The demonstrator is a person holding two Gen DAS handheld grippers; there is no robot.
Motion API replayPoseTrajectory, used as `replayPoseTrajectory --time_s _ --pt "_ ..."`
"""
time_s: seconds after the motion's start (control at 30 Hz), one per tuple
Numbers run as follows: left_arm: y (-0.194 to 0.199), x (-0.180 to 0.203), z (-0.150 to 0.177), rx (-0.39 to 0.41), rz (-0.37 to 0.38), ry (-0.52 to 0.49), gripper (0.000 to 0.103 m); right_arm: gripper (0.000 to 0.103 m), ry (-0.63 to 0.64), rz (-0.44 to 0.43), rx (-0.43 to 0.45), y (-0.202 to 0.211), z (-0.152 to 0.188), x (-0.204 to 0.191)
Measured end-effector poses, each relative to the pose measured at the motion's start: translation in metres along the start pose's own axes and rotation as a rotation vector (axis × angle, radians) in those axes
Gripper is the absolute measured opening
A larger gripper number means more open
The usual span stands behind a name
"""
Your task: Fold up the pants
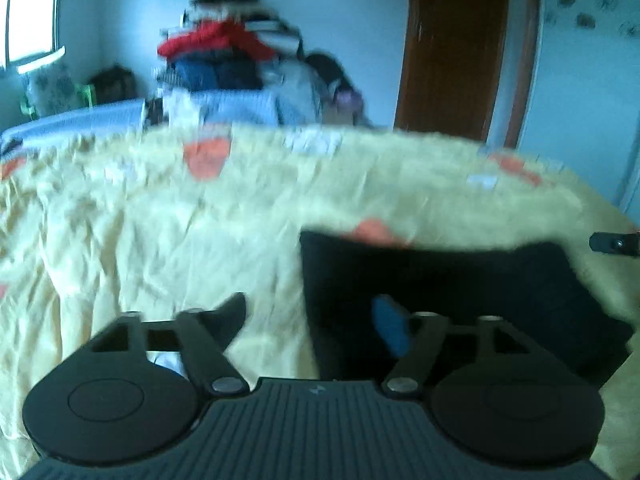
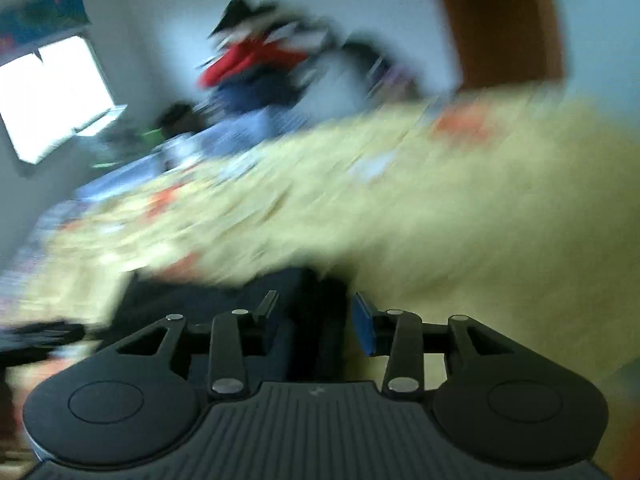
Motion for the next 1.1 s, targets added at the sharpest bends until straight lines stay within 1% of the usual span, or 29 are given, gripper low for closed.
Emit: replayPoseTrajectory --time_s 0.03,0.07,0.1,0.13,0.17,0.2,0.23,0.27,0.3,0.33,0.4,0.47,0.5,0.53,0.57,0.6,0.63,0.67,0.7,0.73,0.77,0.83,0.93,1.03,1.1 --pt "0.005 0.008 -0.002 0.020 0.026 -0.002 0.083 0.040 0.040 0.034 0.051 0.009 -0.002 -0.007" --pt "0.005 0.019 -0.005 0.028 0.059 -0.009 0.091 0.040 0.069 -0.005 0.078 0.015 -0.003 -0.015" --pt "0.001 0.032 -0.008 0.023 0.097 -0.024 0.098 0.040 0.086 -0.074 0.069 0.016 -0.004 -0.023" --pt "-0.004 0.040 -0.007 0.008 0.119 -0.037 0.099 0.039 0.107 -0.167 0.029 0.011 -0.004 -0.031" --pt "-0.011 0.049 -0.006 -0.012 0.121 -0.048 0.098 0.038 0.126 -0.240 -0.027 0.001 -0.002 -0.039" --pt "-0.025 0.057 -0.002 -0.048 0.098 -0.064 0.096 0.038 0.141 -0.255 -0.079 -0.013 0.001 -0.044" --pt "-0.036 0.061 0.002 -0.081 0.073 -0.076 0.095 0.037 0.161 -0.210 -0.129 -0.029 0.005 -0.047" --pt "-0.050 0.063 0.007 -0.127 0.040 -0.086 0.086 0.037 0.179 -0.145 -0.152 -0.044 0.010 -0.046" --pt "-0.055 0.064 0.011 -0.144 0.020 -0.085 0.085 0.037 0.183 -0.109 -0.146 -0.053 0.013 -0.040" --pt "-0.048 0.062 0.012 -0.122 0.023 -0.073 0.083 0.037 0.144 -0.123 -0.131 -0.055 0.014 -0.032" --pt "-0.026 0.058 0.015 -0.073 0.040 -0.060 0.086 0.039 0.046 -0.150 -0.133 -0.040 0.011 -0.022" --pt "-0.015 0.059 0.017 -0.053 0.028 -0.059 0.088 0.040 0.070 -0.185 -0.096 -0.019 0.013 -0.028" --pt "-0.015 0.061 0.018 -0.048 0.021 -0.058 0.091 0.040 0.095 -0.197 -0.088 -0.008 0.017 -0.033" --pt "-0.016 0.064 0.019 -0.051 0.016 -0.057 0.092 0.040 0.129 -0.213 -0.090 0.001 0.023 -0.038" --pt "-0.019 0.066 0.022 -0.062 0.007 -0.057 0.093 0.039 0.158 -0.219 -0.102 -0.001 0.023 -0.049" --pt "-0.024 0.071 0.022 -0.077 -0.011 -0.058 0.093 0.039 0.189 -0.212 -0.123 -0.003 0.027 -0.054" --pt "-0.029 0.074 0.025 -0.086 -0.033 -0.058 0.095 0.037 0.225 -0.177 -0.143 -0.008 0.033 -0.058" --pt "-0.030 0.077 0.026 -0.080 -0.049 -0.056 0.097 0.037 0.268 -0.123 -0.149 -0.017 0.038 -0.064" --pt "-0.030 0.079 0.028 -0.067 -0.068 -0.057 0.100 0.037 0.291 -0.099 -0.137 -0.022 0.043 -0.064" --pt "-0.031 0.081 0.030 -0.063 -0.089 -0.058 0.102 0.037 0.286 -0.092 -0.117 -0.024 0.043 -0.064" --pt "-0.032 0.081 0.031 -0.062 -0.100 -0.054 0.103 0.037 0.270 -0.087 -0.124 -0.025 0.039 -0.064" --pt "-0.034 0.078 0.032 -0.066 -0.103 -0.031 0.103 0.037 0.261 -0.074 -0.125 -0.022 0.035 -0.068" --pt "-0.036 0.074 0.031 -0.072 -0.105 -0.002 0.103 0.038 0.284 -0.070 -0.102 -0.008 0.039 -0.076" --pt "-0.037 0.073 0.032 -0.070 -0.109 -0.001 0.103 0.038 0.286 -0.082 -0.090 0.004 0.045 -0.078" --pt "-0.037 0.074 0.032 -0.069 -0.112 0.001 0.103 0.038 0.300 -0.069 -0.086 0.006 0.046 -0.083"
Point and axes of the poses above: each gripper's, at about its wrist camera, not at the fingertips, and y roughly against the way its jaws point, x to its right, z to its underside, the point moved 1 cm from there along -y, roughly the way its jaws point, and after that the axes turned 5 degrees about -x, right-handed, at the moved point
